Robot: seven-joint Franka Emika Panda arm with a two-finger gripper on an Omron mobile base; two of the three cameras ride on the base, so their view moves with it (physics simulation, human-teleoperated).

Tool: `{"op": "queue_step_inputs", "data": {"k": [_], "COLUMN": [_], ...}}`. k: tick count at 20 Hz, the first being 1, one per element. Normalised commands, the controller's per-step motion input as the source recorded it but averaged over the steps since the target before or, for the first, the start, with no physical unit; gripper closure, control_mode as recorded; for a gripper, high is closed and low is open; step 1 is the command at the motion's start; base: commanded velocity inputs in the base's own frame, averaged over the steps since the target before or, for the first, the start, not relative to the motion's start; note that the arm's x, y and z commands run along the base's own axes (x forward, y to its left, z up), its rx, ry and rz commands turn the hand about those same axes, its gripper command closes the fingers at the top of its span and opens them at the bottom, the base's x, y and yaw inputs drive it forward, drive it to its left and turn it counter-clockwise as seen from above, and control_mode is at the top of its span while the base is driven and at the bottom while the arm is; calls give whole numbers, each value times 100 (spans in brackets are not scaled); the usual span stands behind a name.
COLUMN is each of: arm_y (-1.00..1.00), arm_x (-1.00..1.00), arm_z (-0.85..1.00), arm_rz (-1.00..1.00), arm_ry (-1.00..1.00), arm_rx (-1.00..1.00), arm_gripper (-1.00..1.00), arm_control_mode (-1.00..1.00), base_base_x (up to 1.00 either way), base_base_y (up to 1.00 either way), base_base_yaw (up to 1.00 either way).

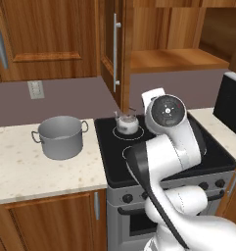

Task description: Pick the kettle from the cabinet and place it on a stove burner. Then pick the pot from the counter and place it on another stove burner. Finally, turn both burners on.

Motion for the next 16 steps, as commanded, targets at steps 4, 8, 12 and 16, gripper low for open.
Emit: {"op": "queue_step_inputs", "data": {"k": [4, 8, 12, 16], "arm_y": [27, 3, 0, 0], "arm_x": [0, 0, -16, -16], "arm_z": [-16, -5, -7, -1], "arm_rz": [-3, 0, 0, -1], "arm_ry": [11, 2, -2, -3], "arm_rx": [-7, 0, 0, 0], "arm_gripper": [-100, -100, -100, -100], "arm_control_mode": [-100, -100, -100, 100], "base_base_x": [0, 0, 0, -58], "base_base_y": [0, 0, 0, 1], "base_base_yaw": [0, 0, 0, -4]}}
